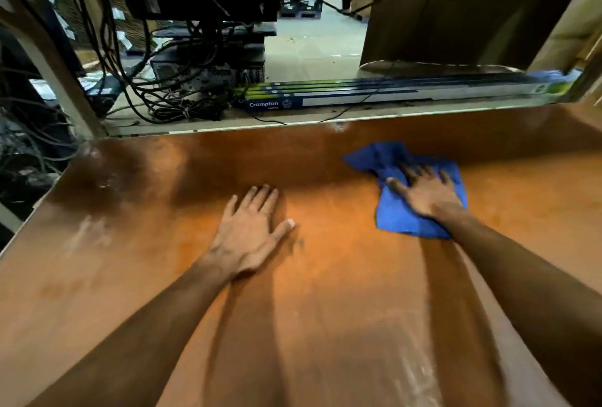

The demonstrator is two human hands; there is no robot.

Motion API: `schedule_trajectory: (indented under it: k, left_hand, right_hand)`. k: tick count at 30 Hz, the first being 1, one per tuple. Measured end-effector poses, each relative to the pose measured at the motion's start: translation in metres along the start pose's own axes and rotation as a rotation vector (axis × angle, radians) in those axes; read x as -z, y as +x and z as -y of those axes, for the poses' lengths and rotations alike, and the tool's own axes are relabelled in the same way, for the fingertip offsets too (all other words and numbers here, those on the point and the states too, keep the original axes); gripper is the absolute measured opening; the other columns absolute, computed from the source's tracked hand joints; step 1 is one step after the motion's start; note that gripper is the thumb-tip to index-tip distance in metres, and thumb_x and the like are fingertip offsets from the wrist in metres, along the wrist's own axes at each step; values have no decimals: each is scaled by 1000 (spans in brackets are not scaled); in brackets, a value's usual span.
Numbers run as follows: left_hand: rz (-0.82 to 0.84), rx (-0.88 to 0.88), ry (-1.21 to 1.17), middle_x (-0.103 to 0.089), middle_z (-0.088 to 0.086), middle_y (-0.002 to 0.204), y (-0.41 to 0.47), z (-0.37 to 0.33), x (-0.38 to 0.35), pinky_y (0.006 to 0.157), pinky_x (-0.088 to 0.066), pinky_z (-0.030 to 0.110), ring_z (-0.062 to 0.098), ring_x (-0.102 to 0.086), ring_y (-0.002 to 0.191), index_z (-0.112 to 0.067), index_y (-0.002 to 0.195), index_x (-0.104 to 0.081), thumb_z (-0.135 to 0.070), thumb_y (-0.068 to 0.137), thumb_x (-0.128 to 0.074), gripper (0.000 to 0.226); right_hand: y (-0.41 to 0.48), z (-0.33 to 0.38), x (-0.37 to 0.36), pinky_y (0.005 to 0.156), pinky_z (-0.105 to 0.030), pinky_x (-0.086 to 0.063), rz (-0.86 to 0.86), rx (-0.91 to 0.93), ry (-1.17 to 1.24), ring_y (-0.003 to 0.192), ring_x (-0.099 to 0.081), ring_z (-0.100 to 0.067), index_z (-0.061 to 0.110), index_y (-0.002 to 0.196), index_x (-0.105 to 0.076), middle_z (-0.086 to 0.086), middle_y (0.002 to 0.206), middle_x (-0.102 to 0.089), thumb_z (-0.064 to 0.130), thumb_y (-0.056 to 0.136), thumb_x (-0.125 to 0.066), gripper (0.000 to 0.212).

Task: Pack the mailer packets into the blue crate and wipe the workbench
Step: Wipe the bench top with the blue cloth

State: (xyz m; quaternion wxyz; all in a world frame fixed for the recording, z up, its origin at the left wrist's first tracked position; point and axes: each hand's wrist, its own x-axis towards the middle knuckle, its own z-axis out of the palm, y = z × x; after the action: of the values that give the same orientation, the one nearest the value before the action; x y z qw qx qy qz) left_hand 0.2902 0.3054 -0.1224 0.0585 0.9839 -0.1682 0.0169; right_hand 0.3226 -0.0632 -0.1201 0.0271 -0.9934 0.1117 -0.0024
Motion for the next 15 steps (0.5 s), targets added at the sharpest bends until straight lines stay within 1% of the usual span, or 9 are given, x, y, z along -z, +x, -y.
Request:
schedule_trajectory:
  k: [1, 2, 3, 5, 7, 9, 10, 12, 15]
  left_hand:
    - [15, -10, -27, -13, -7, 164, -10, -12, -2, 122, -8, 43, 13, -8, 151, -28, 156, -16, -78, 80, -4, 92]
    - [27, -18, -45, -9, -8, 164, -19, -23, -4, 122, -6, 44, 12, -4, 151, -28, 157, -13, -78, 83, -7, 89]
    - [39, -19, -56, -6, -8, 165, -28, -31, -7, 122, -4, 44, 11, -2, 151, -27, 157, -11, -76, 87, -11, 85]
    - [37, 8, -72, -2, -7, 165, -46, -43, -11, 122, -2, 45, 12, 1, 151, -27, 157, -8, -71, 91, -14, 79]
    - [13, 42, -49, -2, -7, 165, -61, -55, -14, 122, -3, 47, 12, 1, 151, -26, 157, -8, -68, 89, -6, 80]
    - [-12, 60, -18, -4, -6, 165, -75, -64, -16, 121, -6, 47, 13, -1, 152, -26, 157, -10, -65, 86, 1, 82]
    - [-23, 69, -17, -6, -6, 165, -82, -67, -17, 122, -6, 46, 13, -2, 152, -27, 157, -11, -63, 86, 2, 81]
    - [-42, 85, -33, -7, -7, 165, -92, -68, -19, 122, -7, 44, 13, -3, 151, -28, 157, -12, -62, 88, 1, 78]
    - [-39, 94, -40, -3, -7, 165, -99, -68, -23, 123, -4, 42, 13, 0, 151, -29, 157, -8, -63, 91, 1, 76]
  right_hand:
    - [4, -16, 3, 119, -55, -4, 9, -131, 26, 151, -7, -22, 35, 155, -10, -4, 163, -14, 78, 86, -13, 82]
    - [3, -23, 5, 118, -56, -2, 20, -203, 47, 151, -4, -23, 32, 156, -9, -5, 164, -11, 77, 88, -15, 81]
    - [-3, -20, 6, 118, -57, -1, 34, -198, 50, 151, -2, -24, 30, 156, -8, -6, 164, -7, 77, 88, -16, 83]
    - [-33, 3, 4, 119, -57, 2, 59, -13, 19, 151, 1, -26, 31, 156, -4, -6, 164, -1, 81, 84, -8, 88]
    - [-86, 27, -2, 119, -56, 0, 54, 261, -17, 151, 1, -27, 35, 155, 0, -6, 164, 0, 86, 75, 6, 95]
    - [-136, 30, -4, 120, -53, -2, 72, 475, -3, 151, 1, -24, 38, 155, 1, -1, 164, 0, 85, 76, 5, 91]
    - [-143, 20, -4, 121, -51, -2, 71, 512, -1, 151, 0, -22, 40, 154, 0, 2, 165, -1, 84, 78, 2, 88]
    - [-123, -11, -2, 121, -50, -3, 28, 429, -15, 151, -3, -21, 39, 155, -4, 2, 164, -5, 82, 80, -3, 86]
    - [-75, -62, 8, 119, -55, -2, 44, 40, 31, 151, -3, -24, 34, 156, -8, -2, 165, -6, 77, 88, -16, 80]
